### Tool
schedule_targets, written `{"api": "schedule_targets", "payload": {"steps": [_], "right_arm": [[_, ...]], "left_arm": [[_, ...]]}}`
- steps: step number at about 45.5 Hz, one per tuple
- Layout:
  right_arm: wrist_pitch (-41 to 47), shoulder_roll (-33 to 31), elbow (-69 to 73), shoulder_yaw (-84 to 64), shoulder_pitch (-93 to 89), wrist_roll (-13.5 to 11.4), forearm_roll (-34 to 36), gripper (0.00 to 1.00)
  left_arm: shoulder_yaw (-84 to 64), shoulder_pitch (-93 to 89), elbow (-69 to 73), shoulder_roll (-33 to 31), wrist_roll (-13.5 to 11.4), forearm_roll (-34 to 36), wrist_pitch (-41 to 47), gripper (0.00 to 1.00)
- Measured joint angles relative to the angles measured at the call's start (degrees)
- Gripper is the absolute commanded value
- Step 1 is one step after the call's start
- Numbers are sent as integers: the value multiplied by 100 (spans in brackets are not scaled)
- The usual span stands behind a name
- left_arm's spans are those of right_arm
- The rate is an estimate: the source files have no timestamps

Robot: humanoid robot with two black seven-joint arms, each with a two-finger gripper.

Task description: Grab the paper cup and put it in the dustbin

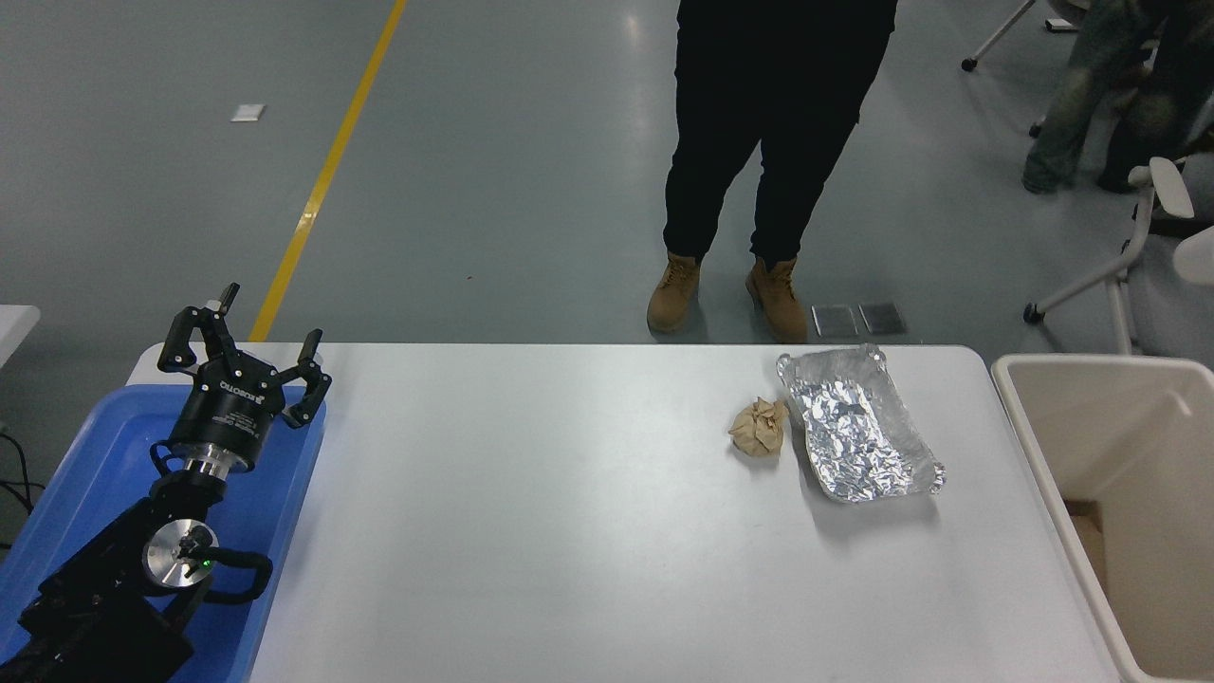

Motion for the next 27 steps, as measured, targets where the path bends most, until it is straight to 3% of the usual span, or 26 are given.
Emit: {"api": "schedule_targets", "payload": {"steps": [27], "right_arm": [[-985,898,-583,1536,-2236,-112,155,0]], "left_arm": [[0,0,0,0,-7,1,1,98]]}}
